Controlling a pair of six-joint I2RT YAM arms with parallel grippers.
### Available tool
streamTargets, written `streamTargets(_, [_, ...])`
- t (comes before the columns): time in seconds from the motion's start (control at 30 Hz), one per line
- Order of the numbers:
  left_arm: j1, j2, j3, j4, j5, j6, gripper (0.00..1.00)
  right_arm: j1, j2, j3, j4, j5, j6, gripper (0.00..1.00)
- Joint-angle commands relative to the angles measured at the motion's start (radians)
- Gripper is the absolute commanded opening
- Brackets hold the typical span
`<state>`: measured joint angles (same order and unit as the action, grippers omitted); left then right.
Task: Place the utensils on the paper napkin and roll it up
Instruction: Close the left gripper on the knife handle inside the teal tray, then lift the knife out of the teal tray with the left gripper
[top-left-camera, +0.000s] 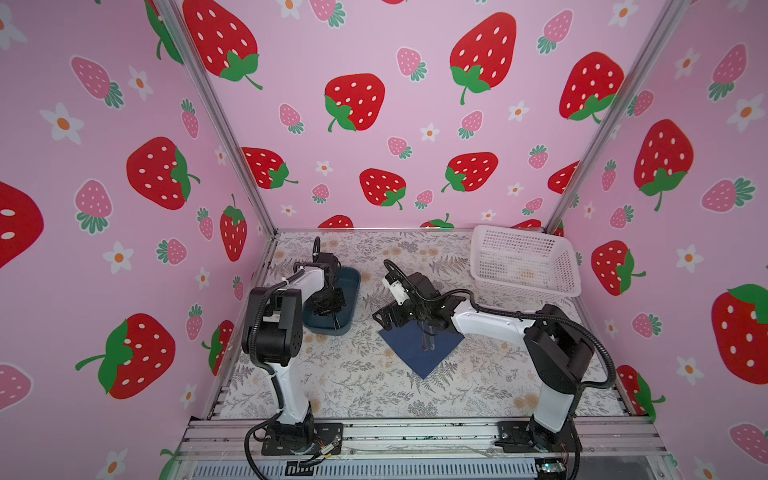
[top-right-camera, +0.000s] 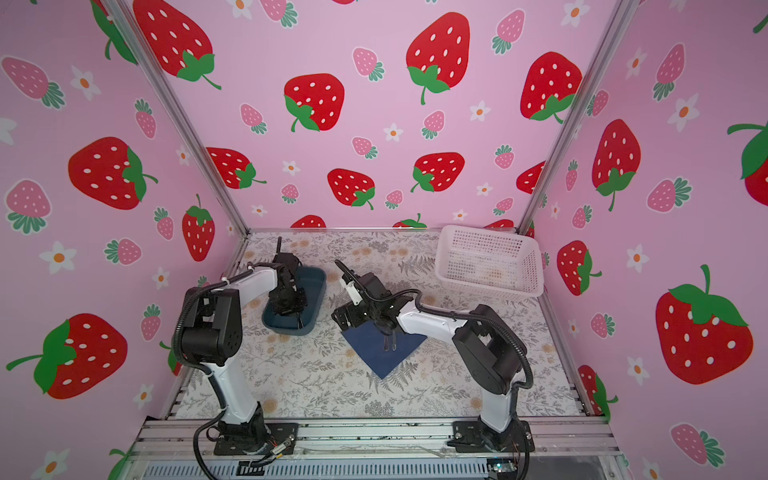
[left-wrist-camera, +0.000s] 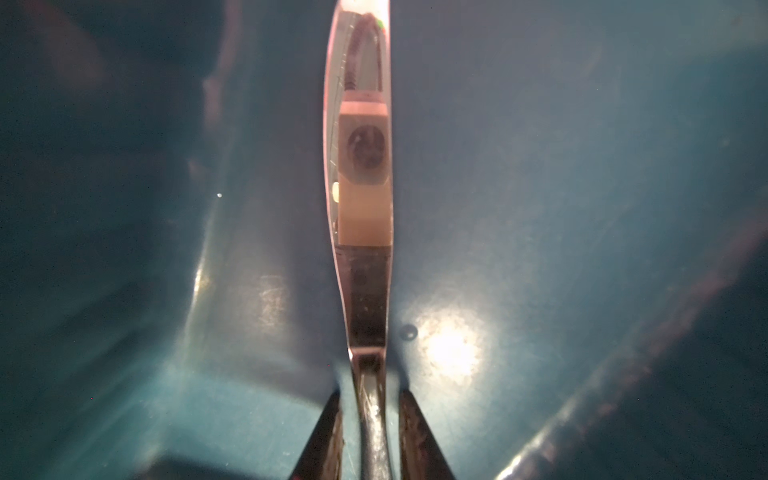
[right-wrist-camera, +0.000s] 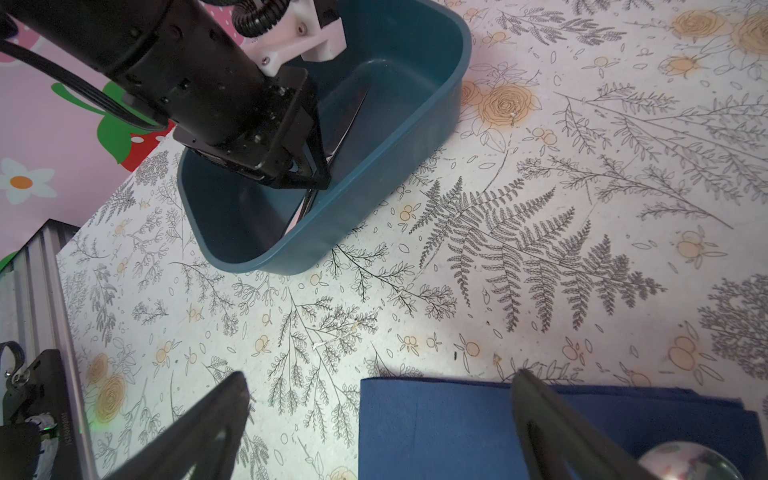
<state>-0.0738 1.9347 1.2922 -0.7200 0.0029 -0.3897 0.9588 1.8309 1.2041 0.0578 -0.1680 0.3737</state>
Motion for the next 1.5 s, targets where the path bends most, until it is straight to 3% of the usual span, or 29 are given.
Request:
streamTargets(0.0, [0.005, 0.063, -0.007, -0.027, 0.015, 0.012, 0.24, -0.007, -0.038, -0.009, -0.010, 0.010, 0.008, 1.00])
streamTargets(0.37, [0.005, 0.059, -0.008, -0.028, 0.019, 0.020, 0.11, -0.007, -0.042, -0.009, -0.012, 0.015, 0.005, 1.00])
streamTargets(0.53, [0.005, 0.001, -0.031, 0.005, 0.054, 0.021, 0.10, -0.007, -0.051, -0.015, -0.013, 0.026, 0.004, 1.00])
streamTargets(1.03, [0.005, -0.137, 0.017, -0.086, -0.018, 0.040, 0.11, -0.010, -0.054, -0.017, -0.013, 0.040, 0.008, 1.00])
streamTargets(1.47, [0.005, -0.187, 0.044, -0.133, 0.005, 0.045, 0.11, -0.017, -0.072, -0.032, 0.000, 0.074, 0.021, 1.00])
